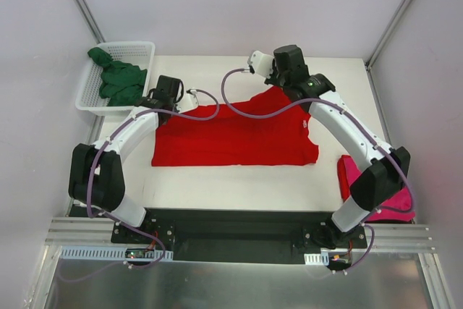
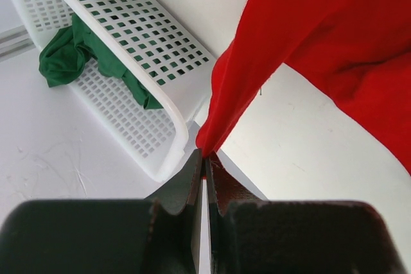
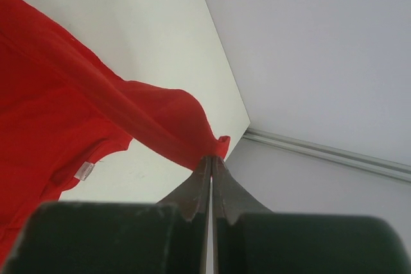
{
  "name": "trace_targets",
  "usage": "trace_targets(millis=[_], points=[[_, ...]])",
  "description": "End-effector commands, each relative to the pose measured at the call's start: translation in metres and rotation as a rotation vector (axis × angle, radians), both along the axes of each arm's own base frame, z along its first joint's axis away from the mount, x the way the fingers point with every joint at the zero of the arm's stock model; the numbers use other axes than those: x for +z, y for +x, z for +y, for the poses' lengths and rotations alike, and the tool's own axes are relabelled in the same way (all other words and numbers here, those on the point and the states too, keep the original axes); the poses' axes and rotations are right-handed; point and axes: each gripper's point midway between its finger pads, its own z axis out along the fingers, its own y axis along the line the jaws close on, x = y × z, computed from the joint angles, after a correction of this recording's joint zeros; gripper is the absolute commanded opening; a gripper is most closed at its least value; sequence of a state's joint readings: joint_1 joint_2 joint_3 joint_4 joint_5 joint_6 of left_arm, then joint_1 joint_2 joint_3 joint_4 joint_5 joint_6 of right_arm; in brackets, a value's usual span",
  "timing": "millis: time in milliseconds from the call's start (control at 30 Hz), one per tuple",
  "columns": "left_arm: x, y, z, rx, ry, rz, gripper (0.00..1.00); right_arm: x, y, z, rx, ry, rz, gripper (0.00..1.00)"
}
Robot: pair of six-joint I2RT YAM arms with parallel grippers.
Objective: Fold and stack the t-shirts
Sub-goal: Fold the other side of the tshirt into a rectangle
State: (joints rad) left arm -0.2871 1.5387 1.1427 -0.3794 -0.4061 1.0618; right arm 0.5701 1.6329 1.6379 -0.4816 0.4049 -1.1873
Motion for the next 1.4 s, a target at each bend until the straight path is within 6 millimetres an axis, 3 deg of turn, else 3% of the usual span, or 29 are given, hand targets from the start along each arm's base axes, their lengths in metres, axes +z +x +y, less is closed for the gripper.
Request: trace_targets(millis=[0,733,1067,1367], points=[[0.009,-0.008,0.003,0.012,0.013,-0.027,0.00,0.033,-0.013,-0.006,-0.008,0.025,-0.056,0.01],[0.003,-0.002,0.000,-0.031,0.029,-0.007,0.00,-0.003,-0.077,-0.009,0.055,-0.037,0.119,0.01],[0.001,-0.001,-0.001,-0.038,0.030,-0.002,0.00,-0.009,-0.091,-0.011,0.059,-0.046,0.162,0.01],[-0.001,0.000,-0.003,-0.042,0.030,0.003,0.00,-0.025,-0.111,-0.014,0.077,-0.068,0.241,0.01]])
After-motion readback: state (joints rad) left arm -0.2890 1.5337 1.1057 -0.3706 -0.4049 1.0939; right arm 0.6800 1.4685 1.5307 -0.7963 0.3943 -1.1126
